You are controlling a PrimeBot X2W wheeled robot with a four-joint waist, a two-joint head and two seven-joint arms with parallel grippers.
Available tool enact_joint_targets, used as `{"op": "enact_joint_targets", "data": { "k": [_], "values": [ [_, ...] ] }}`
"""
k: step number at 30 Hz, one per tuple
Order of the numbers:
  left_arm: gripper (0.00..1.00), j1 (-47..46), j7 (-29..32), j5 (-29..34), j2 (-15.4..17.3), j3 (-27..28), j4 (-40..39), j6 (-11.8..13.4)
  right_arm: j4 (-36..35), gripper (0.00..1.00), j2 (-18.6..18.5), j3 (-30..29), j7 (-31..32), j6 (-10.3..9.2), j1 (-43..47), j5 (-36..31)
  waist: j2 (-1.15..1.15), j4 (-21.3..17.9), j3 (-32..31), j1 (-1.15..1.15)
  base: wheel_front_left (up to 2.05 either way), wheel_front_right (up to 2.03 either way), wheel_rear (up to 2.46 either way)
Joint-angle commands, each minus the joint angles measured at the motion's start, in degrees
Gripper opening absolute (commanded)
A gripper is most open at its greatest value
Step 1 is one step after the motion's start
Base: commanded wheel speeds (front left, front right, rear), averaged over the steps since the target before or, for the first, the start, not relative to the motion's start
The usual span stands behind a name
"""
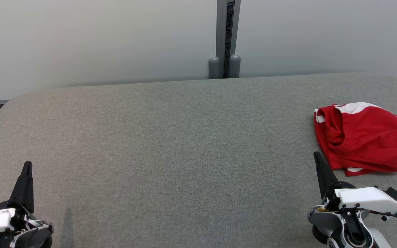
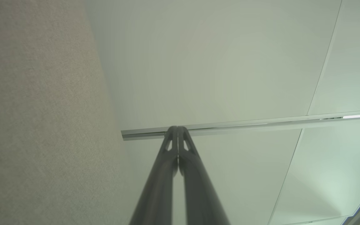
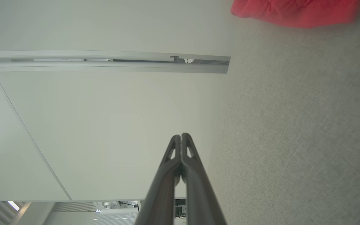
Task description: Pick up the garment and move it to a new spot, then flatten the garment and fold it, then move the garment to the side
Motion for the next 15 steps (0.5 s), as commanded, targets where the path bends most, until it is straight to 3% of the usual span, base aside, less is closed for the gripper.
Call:
{"op": "enact_joint_targets", "data": {
  "k": [1, 15],
  "values": [
    [0.00, -0.70, 0.17, -0.30, 0.18, 0.11, 0.03, -0.17, 0.21, 0.00, -0.33, -0.19, 0.14, 0.02, -0.12, 0.13, 0.00, 0.00, 0.00, 0.00, 0.00, 0.00, 0.00],
    [0.00, -0.70, 0.17, -0.30, 0.17, 0.12, 0.03, -0.17, 0.20, 0.00, -0.33, -0.19, 0.14, 0.02, -0.12, 0.13, 0.00, 0.00, 0.00, 0.00, 0.00, 0.00, 0.00]
  ]
}}
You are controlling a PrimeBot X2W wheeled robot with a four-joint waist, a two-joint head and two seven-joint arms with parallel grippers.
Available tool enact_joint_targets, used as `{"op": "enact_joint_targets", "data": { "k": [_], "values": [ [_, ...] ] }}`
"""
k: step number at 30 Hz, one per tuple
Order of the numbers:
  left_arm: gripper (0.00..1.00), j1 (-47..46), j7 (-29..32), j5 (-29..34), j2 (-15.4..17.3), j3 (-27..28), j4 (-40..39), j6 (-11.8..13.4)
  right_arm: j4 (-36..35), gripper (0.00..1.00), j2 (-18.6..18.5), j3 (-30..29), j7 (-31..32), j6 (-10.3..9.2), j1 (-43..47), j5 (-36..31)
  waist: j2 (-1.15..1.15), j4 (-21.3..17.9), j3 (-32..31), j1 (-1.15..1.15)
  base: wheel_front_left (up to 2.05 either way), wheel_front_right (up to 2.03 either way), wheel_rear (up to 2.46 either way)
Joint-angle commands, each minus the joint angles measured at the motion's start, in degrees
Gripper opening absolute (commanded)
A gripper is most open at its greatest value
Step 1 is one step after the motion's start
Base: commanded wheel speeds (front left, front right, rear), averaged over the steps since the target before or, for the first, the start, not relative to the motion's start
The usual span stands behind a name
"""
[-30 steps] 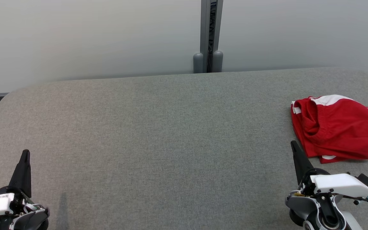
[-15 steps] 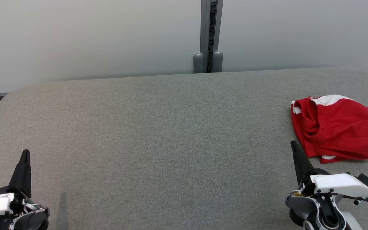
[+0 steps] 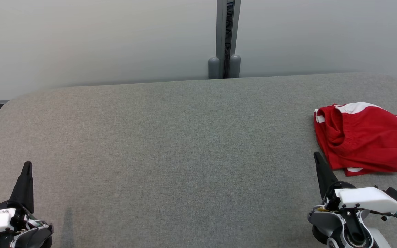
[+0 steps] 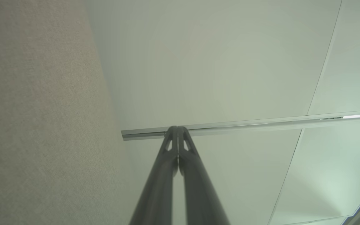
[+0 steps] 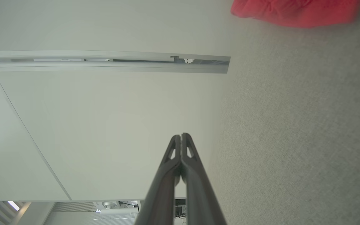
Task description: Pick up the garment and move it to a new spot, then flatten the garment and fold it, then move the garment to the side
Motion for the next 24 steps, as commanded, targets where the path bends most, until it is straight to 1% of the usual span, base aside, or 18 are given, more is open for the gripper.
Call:
{"op": "enact_joint_targets", "data": {
  "k": [1, 24],
  "values": [
    [0.00, -0.70, 0.17, -0.30, 0.18, 0.11, 0.03, -0.17, 0.21, 0.00, -0.33, -0.19, 0.13, 0.02, -0.12, 0.13, 0.00, 0.00, 0.00, 0.00, 0.00, 0.00, 0.00],
    [0.00, -0.70, 0.17, -0.30, 0.17, 0.09, 0.03, -0.18, 0.21, 0.00, -0.33, -0.19, 0.12, 0.02, -0.12, 0.14, 0.00, 0.00, 0.00, 0.00, 0.00, 0.00, 0.00]
  ]
}}
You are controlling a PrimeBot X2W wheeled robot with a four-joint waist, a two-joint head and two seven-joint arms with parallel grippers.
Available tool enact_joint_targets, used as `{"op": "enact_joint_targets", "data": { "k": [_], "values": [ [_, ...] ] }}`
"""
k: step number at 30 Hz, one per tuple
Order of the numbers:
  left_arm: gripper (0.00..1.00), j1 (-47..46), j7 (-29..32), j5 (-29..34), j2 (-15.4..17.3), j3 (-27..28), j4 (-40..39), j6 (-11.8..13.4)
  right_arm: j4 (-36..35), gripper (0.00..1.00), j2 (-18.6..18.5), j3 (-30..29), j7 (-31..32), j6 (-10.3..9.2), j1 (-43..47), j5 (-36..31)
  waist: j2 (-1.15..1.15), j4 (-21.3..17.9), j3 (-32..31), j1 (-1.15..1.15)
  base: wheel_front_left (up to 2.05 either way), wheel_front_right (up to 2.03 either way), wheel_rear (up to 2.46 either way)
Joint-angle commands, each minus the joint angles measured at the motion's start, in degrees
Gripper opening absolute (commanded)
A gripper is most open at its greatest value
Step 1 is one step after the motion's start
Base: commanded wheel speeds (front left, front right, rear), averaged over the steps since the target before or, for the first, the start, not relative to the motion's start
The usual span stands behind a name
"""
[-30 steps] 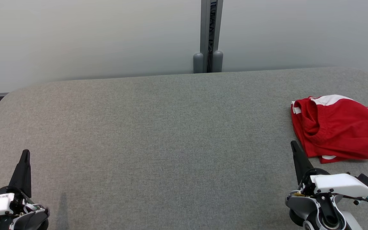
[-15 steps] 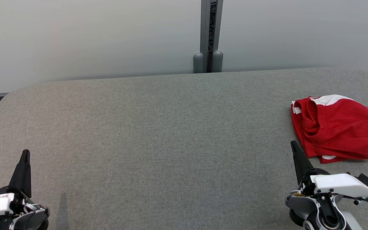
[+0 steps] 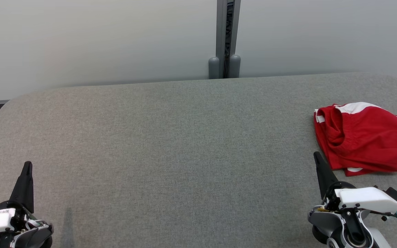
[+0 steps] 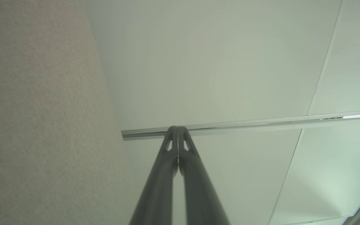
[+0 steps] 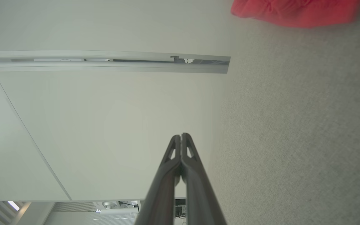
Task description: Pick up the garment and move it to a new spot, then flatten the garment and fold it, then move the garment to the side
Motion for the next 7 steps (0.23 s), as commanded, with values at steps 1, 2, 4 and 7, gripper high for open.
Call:
{"op": "enact_joint_targets", "data": {
  "k": [1, 2, 4, 7],
  "values": [
    [0.00, -0.70, 0.17, -0.30, 0.17, 0.11, 0.03, -0.19, 0.21, 0.00, -0.33, -0.19, 0.12, 0.02, -0.12, 0.14, 0.00, 0.00, 0.00, 0.00, 0.00, 0.00, 0.00],
    [0.00, -0.70, 0.17, -0.30, 0.17, 0.11, 0.03, -0.19, 0.21, 0.00, -0.33, -0.19, 0.12, 0.02, -0.12, 0.14, 0.00, 0.00, 0.00, 0.00, 0.00, 0.00, 0.00],
    [0.00, -0.70, 0.17, -0.30, 0.17, 0.11, 0.03, -0.19, 0.22, 0.00, -0.33, -0.19, 0.12, 0.02, -0.12, 0.14, 0.00, 0.00, 0.00, 0.00, 0.00, 0.00, 0.00],
    [0.00, -0.70, 0.17, -0.30, 0.17, 0.09, 0.03, -0.20, 0.21, 0.00, -0.33, -0.19, 0.12, 0.02, -0.12, 0.14, 0.00, 0.00, 0.00, 0.00, 0.00, 0.00, 0.00]
  ]
}}
